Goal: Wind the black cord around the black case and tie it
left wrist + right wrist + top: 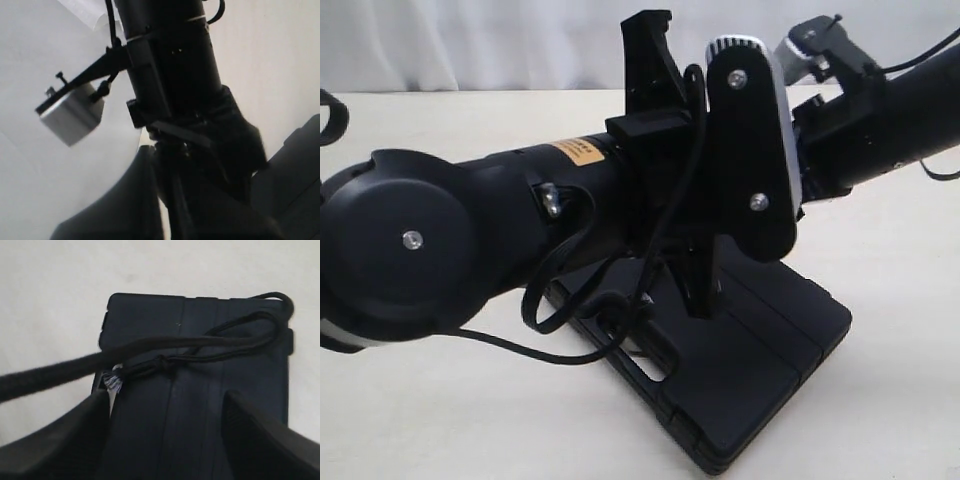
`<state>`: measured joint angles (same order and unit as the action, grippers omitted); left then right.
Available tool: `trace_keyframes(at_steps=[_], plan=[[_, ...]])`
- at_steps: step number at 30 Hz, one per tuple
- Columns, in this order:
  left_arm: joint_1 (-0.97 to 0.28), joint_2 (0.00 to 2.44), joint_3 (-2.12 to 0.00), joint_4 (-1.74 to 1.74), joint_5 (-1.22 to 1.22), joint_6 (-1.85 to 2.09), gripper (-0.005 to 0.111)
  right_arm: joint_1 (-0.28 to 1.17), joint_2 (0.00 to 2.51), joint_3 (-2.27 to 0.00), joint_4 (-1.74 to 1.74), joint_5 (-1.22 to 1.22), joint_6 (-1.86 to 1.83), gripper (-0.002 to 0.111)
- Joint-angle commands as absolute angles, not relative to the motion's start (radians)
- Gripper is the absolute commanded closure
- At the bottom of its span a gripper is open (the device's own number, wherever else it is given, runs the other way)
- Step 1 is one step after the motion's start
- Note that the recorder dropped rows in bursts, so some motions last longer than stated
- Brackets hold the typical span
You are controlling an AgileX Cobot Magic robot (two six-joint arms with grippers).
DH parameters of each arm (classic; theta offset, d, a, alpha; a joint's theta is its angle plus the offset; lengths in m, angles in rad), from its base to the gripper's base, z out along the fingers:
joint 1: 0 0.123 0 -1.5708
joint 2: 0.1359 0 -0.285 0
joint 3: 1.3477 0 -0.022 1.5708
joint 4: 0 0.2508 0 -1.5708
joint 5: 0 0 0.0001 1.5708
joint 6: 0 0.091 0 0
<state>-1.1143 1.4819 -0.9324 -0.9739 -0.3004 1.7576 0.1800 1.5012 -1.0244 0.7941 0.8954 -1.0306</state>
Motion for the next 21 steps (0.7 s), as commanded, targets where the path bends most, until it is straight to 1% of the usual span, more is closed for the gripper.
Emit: trace_keyframes(at_steps=[1, 6, 10, 13, 14, 17, 18, 21], plan=[[-1.111, 1.477, -0.931, -0.982, -0.303, 1.747, 0.107, 0.259, 1.498, -1.022, 0.740, 0.880, -1.057, 0.047], [-1.111, 1.477, -0.931, -0.989, -0.260, 1.744, 0.107, 0.291, 1.498, -1.022, 0.745, 0.652, -1.016, 0.047], [-1.111, 1.477, -0.931, -0.989, -0.248, 1.744, 0.107, 0.317, 1.500, -1.022, 0.753, 0.546, -1.023, 0.047], [-1.111, 1.477, -0.931, -0.989, -0.240, 1.744, 0.107, 0.341, 1.511, -1.022, 0.791, 0.501, -1.046, 0.052], [-1.111, 1.477, -0.931, -0.985, -0.237, 1.744, 0.107, 0.347, 1.517, -1.022, 0.803, 0.498, -1.059, 0.055], [-1.111, 1.477, -0.931, -0.985, -0.239, 1.744, 0.107, 0.370, 1.534, -1.022, 0.804, 0.496, -1.087, 0.071], [-1.111, 1.477, -0.931, -0.985, -0.243, 1.744, 0.107, 0.374, 1.538, -1.022, 0.802, 0.498, -1.092, 0.079], [-1.111, 1.477, -0.931, -0.985, -0.243, 1.744, 0.107, 0.374, 1.547, -1.022, 0.788, 0.504, -1.092, 0.097]])
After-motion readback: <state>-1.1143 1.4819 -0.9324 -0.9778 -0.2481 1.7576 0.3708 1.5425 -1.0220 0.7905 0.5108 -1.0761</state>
